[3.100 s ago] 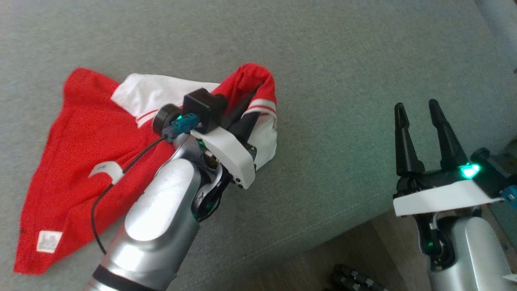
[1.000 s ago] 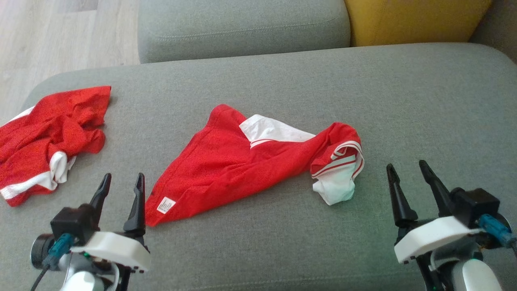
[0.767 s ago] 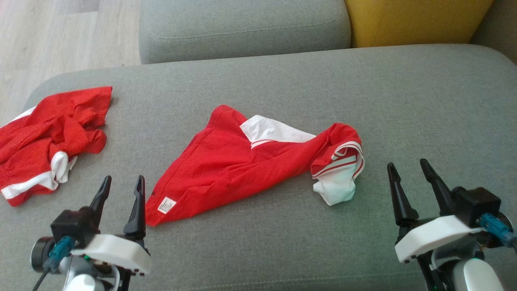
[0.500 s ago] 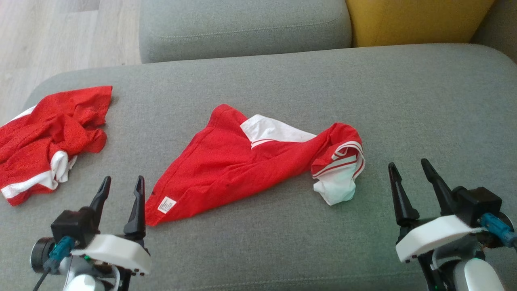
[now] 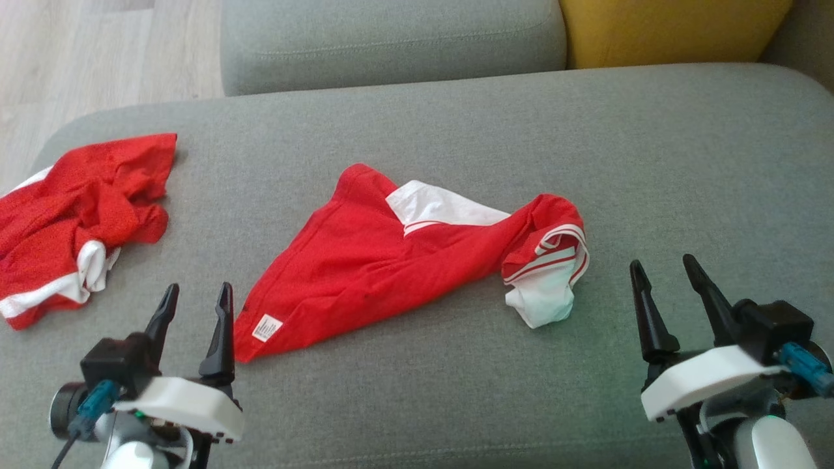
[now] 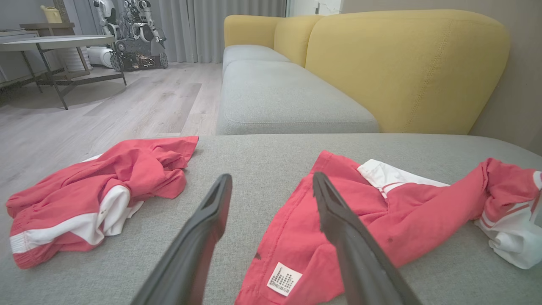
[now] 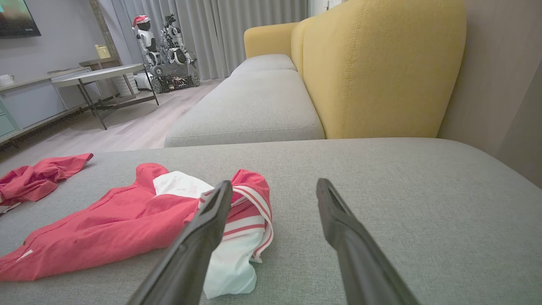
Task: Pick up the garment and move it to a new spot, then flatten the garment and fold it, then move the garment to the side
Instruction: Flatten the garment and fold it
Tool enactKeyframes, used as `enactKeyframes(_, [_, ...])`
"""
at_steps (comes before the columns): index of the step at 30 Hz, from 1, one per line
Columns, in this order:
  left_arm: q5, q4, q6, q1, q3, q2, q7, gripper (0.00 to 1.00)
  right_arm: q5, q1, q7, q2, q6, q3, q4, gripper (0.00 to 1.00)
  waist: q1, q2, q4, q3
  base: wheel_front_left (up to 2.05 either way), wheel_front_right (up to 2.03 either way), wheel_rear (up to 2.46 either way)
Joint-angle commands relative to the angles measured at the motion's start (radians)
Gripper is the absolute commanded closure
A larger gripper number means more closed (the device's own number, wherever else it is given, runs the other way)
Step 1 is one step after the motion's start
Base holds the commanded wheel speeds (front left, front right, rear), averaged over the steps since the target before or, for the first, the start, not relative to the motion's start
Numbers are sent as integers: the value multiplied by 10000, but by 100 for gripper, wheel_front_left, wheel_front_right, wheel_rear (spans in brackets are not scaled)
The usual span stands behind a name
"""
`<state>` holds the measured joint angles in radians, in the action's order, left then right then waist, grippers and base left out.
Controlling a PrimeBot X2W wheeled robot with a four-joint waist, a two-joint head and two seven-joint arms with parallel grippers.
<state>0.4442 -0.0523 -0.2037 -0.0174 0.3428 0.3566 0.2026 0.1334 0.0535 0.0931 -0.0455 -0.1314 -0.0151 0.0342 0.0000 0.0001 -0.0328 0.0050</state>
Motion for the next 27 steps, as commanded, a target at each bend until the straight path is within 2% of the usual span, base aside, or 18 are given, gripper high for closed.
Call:
enactKeyframes(1, [25,358,-53,563,-387,302,16,0,57,-408,12,-47,7,-183,330,0,0,-1,30,75,0,0,0])
enactKeyframes(8, [-77,441,-50,1038,-316,283,24,0,107,-1450,134,-117,7,-116,-201,0,0,-1,260,623,0,0,0])
enactKeyframes(17, [-198,290,208,2023,-165,164,201,0,686,-4211,1059,-989,7,-1014,-3101,0,0,-1,680,1730,0,0,0])
enactKeyframes(20, [-220,159,285,2243,-99,71,271,0,994,-4740,1625,-1219,7,-1446,-4167,0,0,-1,789,1915,0,0,0])
enactKeyframes(25, [-218,-32,366,2424,-48,-37,351,0,1574,-5182,2389,-1512,7,-2211,-5105,0,0,-1,859,2005,0,0,0])
enactKeyframes(26, [-213,-71,378,2448,-44,-60,369,0,1776,-5251,2565,-1575,7,-2376,-5228,15,0,-1,865,2014,0,0,0])
enactKeyframes(27, [-209,-106,389,2469,-43,-81,386,0,1929,-5324,2666,-1663,7,-2526,-5289,65,0,-1,869,2024,0,0,0])
